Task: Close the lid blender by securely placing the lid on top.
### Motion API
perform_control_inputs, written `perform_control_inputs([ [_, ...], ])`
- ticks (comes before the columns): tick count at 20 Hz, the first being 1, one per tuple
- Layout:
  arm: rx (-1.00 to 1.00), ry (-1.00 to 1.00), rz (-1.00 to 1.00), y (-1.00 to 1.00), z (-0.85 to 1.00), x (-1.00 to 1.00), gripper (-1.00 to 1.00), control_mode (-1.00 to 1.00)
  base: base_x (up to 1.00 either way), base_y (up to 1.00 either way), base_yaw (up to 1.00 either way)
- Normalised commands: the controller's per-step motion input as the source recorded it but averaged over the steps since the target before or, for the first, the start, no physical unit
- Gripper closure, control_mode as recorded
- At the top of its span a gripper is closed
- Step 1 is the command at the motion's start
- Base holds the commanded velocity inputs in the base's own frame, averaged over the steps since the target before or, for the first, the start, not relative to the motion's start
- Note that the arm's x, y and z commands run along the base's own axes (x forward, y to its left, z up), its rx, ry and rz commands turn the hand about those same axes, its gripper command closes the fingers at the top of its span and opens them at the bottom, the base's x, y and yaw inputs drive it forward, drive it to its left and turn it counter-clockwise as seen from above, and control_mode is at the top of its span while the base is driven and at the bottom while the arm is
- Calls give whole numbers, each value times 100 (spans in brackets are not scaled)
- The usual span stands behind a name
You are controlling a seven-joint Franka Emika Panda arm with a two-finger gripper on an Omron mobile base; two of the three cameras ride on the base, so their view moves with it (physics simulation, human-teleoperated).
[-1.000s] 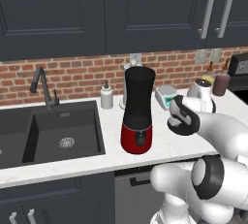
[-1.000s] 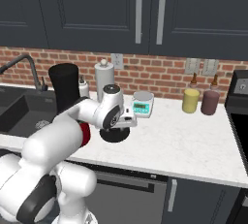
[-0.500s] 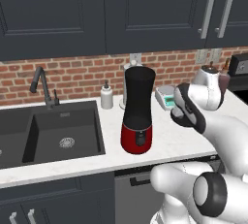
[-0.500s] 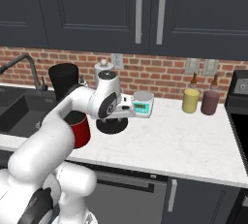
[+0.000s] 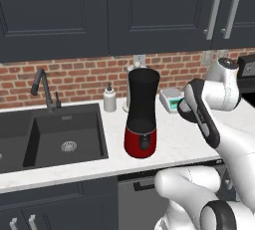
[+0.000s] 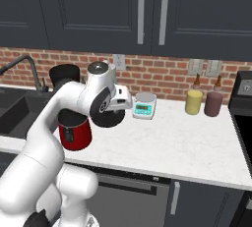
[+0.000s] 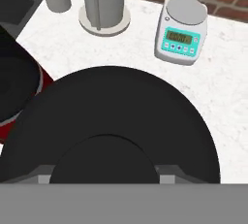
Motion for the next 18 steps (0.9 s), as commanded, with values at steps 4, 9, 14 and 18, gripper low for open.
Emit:
perform_control_inputs([
  [4,0,-25,0,14,54,-25,100,-100,0,0,0],
  [9,0,-17,0,17,67,-20,100,-100,0,0,0],
  [14,0,-7,0,26,80,-17,100,-100,0,0,0],
  [18,0,0,0,23,81,-16,100,-100,0,0,0],
])
